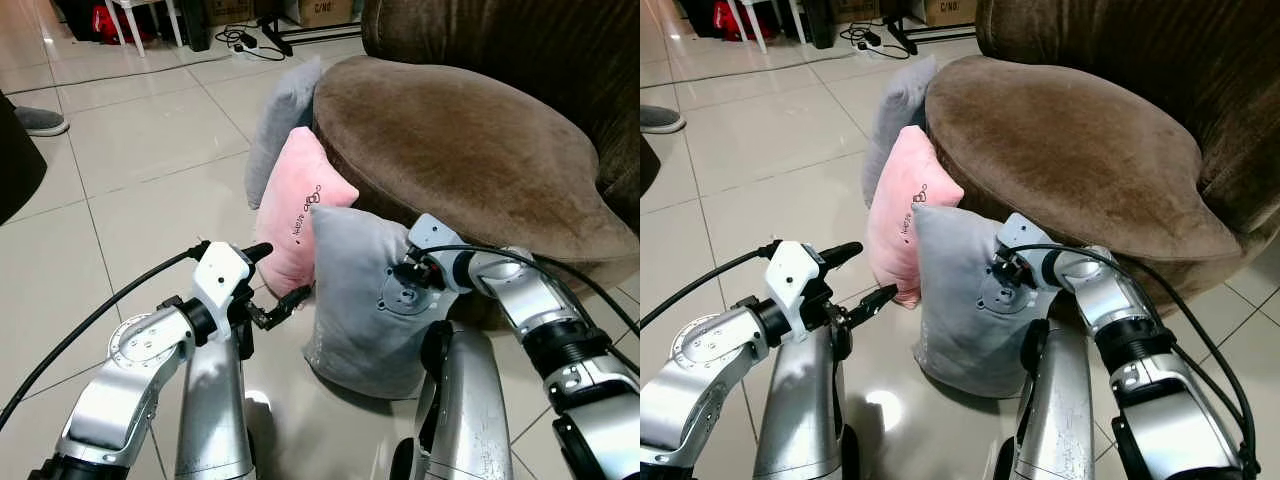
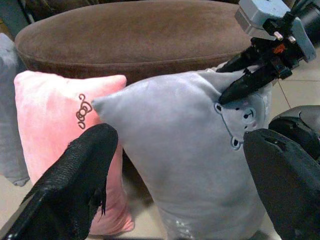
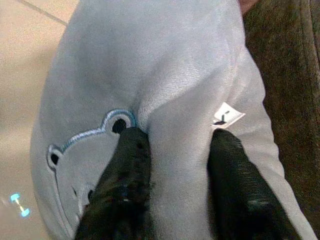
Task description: Move the pillow to the sofa from floor
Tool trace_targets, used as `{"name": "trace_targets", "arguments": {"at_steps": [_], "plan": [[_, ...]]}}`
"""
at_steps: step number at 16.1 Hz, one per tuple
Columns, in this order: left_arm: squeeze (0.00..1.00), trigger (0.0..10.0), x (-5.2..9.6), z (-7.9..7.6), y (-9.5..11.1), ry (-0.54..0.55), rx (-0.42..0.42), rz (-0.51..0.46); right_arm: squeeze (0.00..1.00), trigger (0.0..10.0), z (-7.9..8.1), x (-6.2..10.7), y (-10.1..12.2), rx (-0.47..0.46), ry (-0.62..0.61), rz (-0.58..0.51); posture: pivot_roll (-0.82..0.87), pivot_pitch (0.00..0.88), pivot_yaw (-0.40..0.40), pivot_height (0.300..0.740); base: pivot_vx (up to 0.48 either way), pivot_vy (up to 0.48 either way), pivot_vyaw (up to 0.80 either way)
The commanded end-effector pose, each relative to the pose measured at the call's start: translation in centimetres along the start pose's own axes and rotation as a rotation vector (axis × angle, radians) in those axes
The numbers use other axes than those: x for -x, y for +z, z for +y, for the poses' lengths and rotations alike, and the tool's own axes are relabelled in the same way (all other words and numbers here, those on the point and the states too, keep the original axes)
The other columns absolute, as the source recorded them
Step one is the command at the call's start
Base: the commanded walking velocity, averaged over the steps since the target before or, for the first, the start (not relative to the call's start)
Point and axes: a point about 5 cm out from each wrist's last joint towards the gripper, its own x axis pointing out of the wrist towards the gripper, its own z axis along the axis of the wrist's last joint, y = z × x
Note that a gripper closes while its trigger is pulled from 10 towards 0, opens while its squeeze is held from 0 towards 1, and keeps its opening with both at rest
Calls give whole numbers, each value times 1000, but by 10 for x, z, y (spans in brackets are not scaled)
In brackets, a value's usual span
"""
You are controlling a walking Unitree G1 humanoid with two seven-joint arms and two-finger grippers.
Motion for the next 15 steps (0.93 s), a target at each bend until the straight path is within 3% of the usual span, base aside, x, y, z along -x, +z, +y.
{"name": "trace_targets", "arguments": {"at_steps": [1,4,8,10,12,14,15], "plan": [[0,10000,-2,0,0,-5,-12,2,0,0,3,-1,1,-33,1,-17,13,0,-16,352,0,0,0],[0,10000,-3,1,0,-2,-16,-2,0,0,5,-1,4,-98,-11,-35,13,0,-16,352,0,0,0],[0,10000,-4,2,-1,-1,-17,-2,0,0,6,-1,9,-108,-12,-56,16,0,-17,352,0,0,0],[0,10000,-3,2,-1,0,-18,-2,0,0,2,-1,14,-162,-80,-113,16,0,-17,352,0,0,0],[0,10000,0,1,-3,18,-11,0,0,0,11,3,15,-272,-110,-171,19,0,-25,352,0,0,0],[0,10000,8,-1,-5,55,17,0,0,0,29,18,14,-339,-124,-274,14,0,-27,352,0,0,0],[0,10000,12,-4,-5,76,31,-8,0,0,38,39,16,-401,-182,-365,7,0,-21,352,0,0,0]]}}
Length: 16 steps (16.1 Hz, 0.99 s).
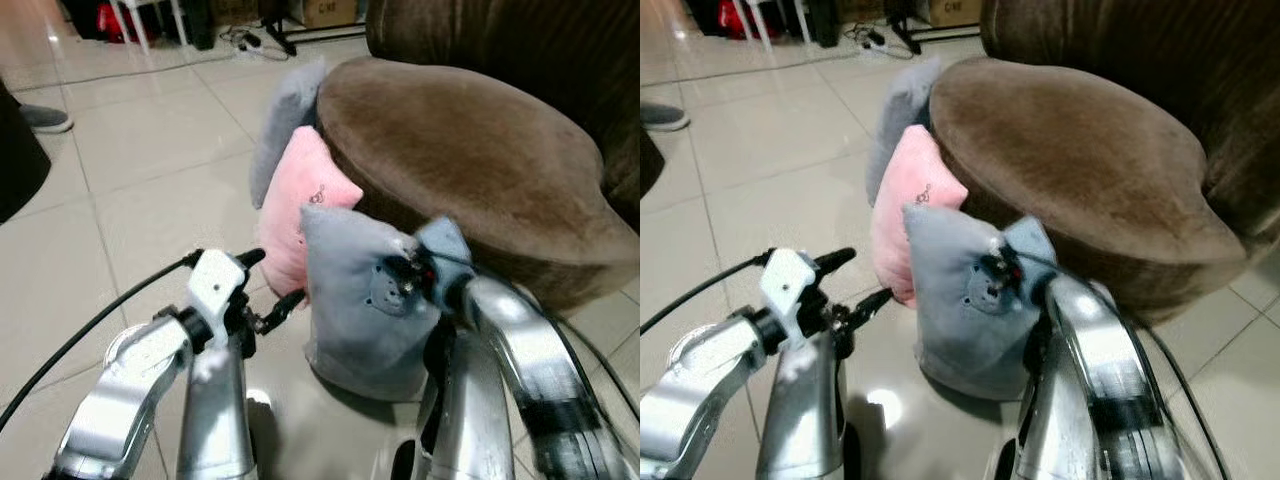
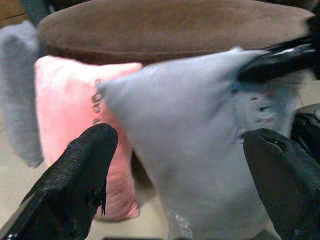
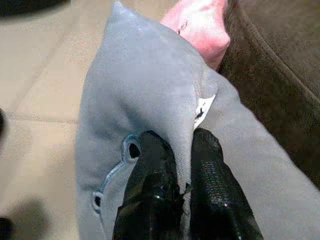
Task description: Move the pillow to the sofa from floor
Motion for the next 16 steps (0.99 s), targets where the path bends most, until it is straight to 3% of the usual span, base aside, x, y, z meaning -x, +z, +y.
{"name": "trace_targets", "arguments": {"at_steps": [1,2,4,5,6,7,8,16], "plan": [[0,10000,1,0,6,16,-2,-21,0,0,-2,9,21,-29,-21,-93,7,0,-21,352,0,0,0],[0,10000,4,1,10,78,11,-51,0,10000,2,27,31,58,-66,-120,-19,0,-5,352,0,0,0],[0,10000,7,5,14,153,23,-82,0,10000,-5,39,39,27,-229,-152,-34,0,1,352,0,0,0],[0,10000,12,9,22,229,15,-106,0,10000,-4,52,57,49,-362,-279,-45,0,0,362,0,0,0],[0,10000,14,9,25,248,17,-115,0,10000,-3,55,62,35,-382,-305,-43,0,-1,367,0,0,0],[0,10000,15,9,31,270,17,-136,0,10000,1,57,70,-49,-398,-358,-41,0,-4,382,0,0,0],[0,10000,11,8,32,274,19,-148,0,10000,4,52,79,9,-421,-411,-38,0,-8,397,0,0,0],[0,10000,8,9,36,330,19,-163,0,10000,16,44,83,-2,-437,-445,-17,0,-20,472,0,0,0]]}}
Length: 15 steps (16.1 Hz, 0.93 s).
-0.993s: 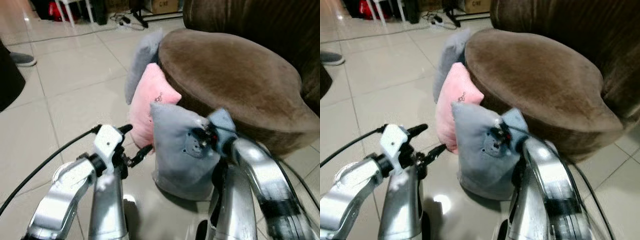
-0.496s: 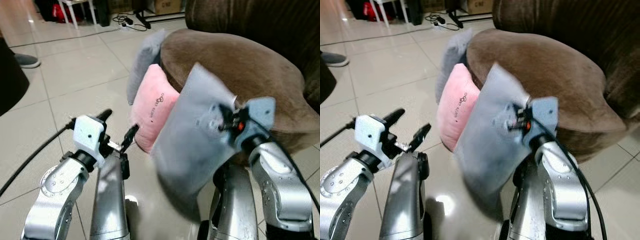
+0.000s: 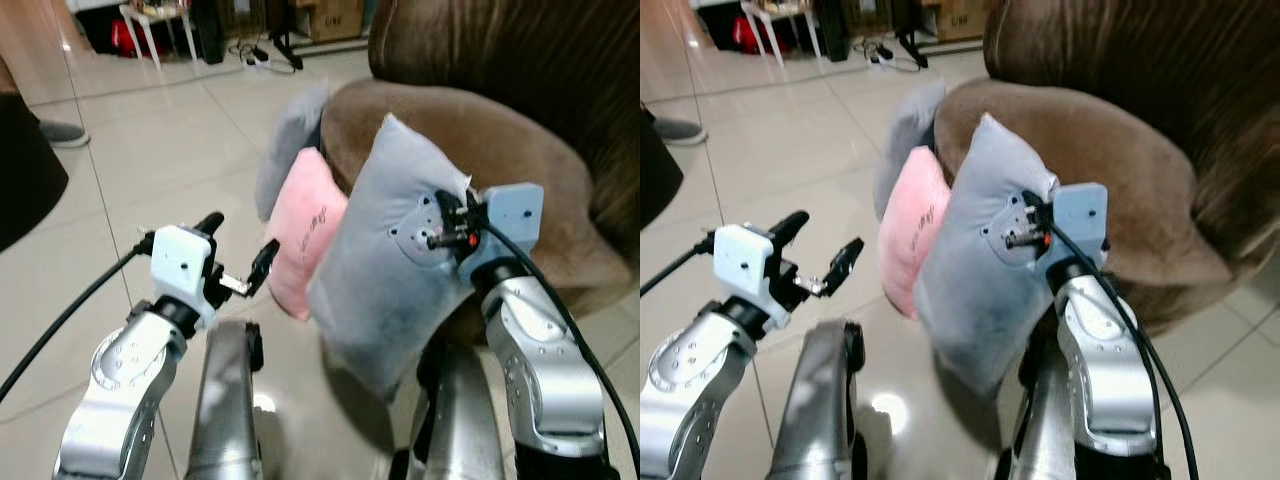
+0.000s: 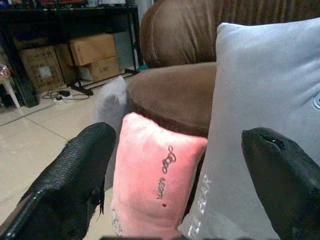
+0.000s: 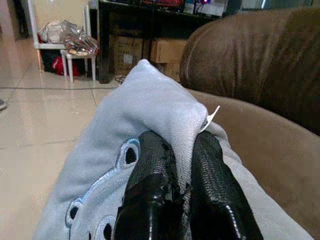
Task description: Move the pillow to the sofa from floor
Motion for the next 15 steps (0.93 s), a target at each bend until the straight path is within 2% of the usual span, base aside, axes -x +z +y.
{"name": "trace_targets", "arguments": {"at_steps": [1,4,10,15], "plan": [[0,10000,-1,1,4,13,-10,-9,0,10000,0,-1,14,-2,-1,-81,-16,0,-16,482,0,0,0],[0,10000,-3,2,4,19,-14,-12,0,10000,-1,-2,17,-7,-14,-88,-11,0,-16,512,0,0,0],[0,10000,-3,12,16,69,-33,-47,0,10000,-1,-12,33,-140,-25,-118,5,0,-18,565,0,0,0],[0,10000,4,25,15,160,-57,-16,0,10000,-2,-7,5,-157,-66,-3,9,0,-9,610,0,0,0]]}}
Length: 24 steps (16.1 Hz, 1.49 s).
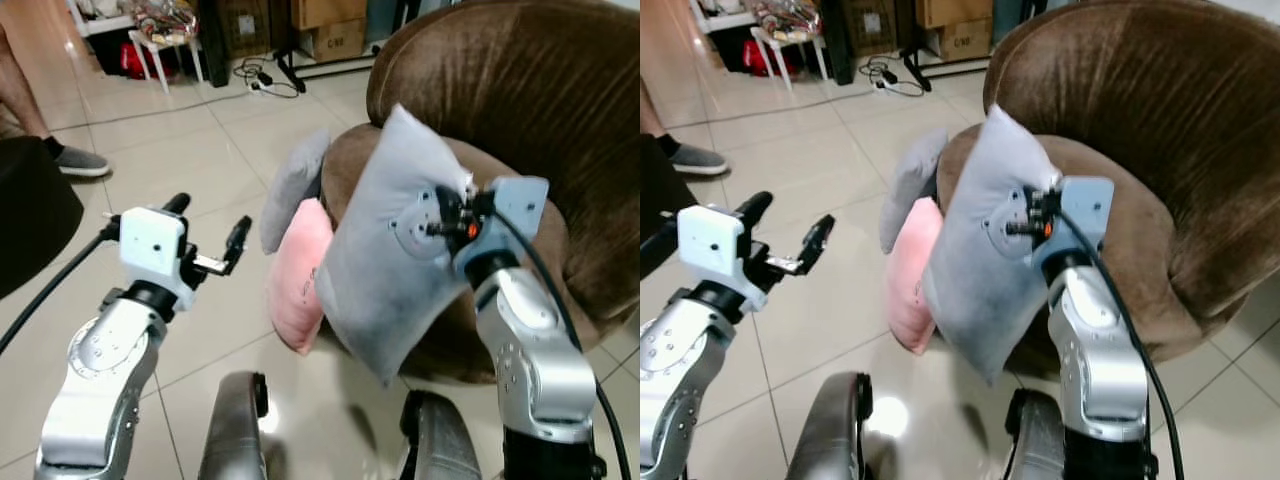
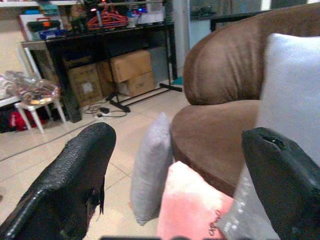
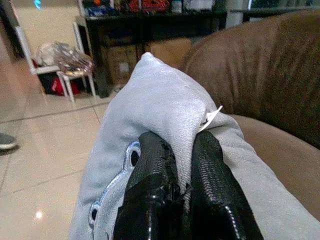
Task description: Move the pillow to the sofa from floor
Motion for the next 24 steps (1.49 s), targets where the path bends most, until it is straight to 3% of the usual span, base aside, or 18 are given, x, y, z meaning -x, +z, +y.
{"name": "trace_targets", "arguments": {"at_steps": [1,4,6,7,9,13,14,17,18,21,22,24], "plan": [[0,10000,3,5,-1,35,-19,10,0,10000,1,0,7,-7,3,-35,19,0,-19,620,0,0,0],[0,10000,5,11,-1,51,-31,20,0,10000,2,-2,3,0,6,-25,9,0,8,650,0,0,0],[0,10000,-4,12,-1,13,-49,21,0,10000,1,1,1,-4,-8,-27,-2,0,29,665,0,0,0],[0,10000,-12,14,2,7,-39,13,0,10000,0,6,1,17,-32,-29,-22,0,46,680,0,0,0],[0,10000,-11,14,-1,19,-36,17,0,10000,-1,8,1,65,-55,-28,-21,0,43,700,0,0,0],[0,10000,-8,15,2,41,-39,5,0,10000,1,2,15,-30,-56,-95,1,0,23,735,0,0,0],[0,10000,-7,17,2,48,-45,6,0,10000,-1,-2,24,-102,-73,-133,3,0,17,740,0,0,0],[0,10000,-2,18,-1,64,-70,20,0,10000,-5,-7,14,-49,-125,-63,26,0,-2,740,0,0,0],[0,10000,0,18,-3,66,-80,31,0,10000,-1,-7,6,-43,-112,-18,28,0,-4,740,0,0,0],[0,10000,1,19,-3,74,-84,31,0,10000,12,-5,-6,-28,-47,-13,40,0,-9,740,0,0,0],[0,10000,1,20,-3,81,-85,31,0,10000,20,-4,-7,-100,2,-33,42,0,-9,740,0,0,0],[0,10000,3,21,-4,86,-84,33,0,10000,20,-6,-7,-31,-36,-61,47,0,-13,740,0,0,0]]}}
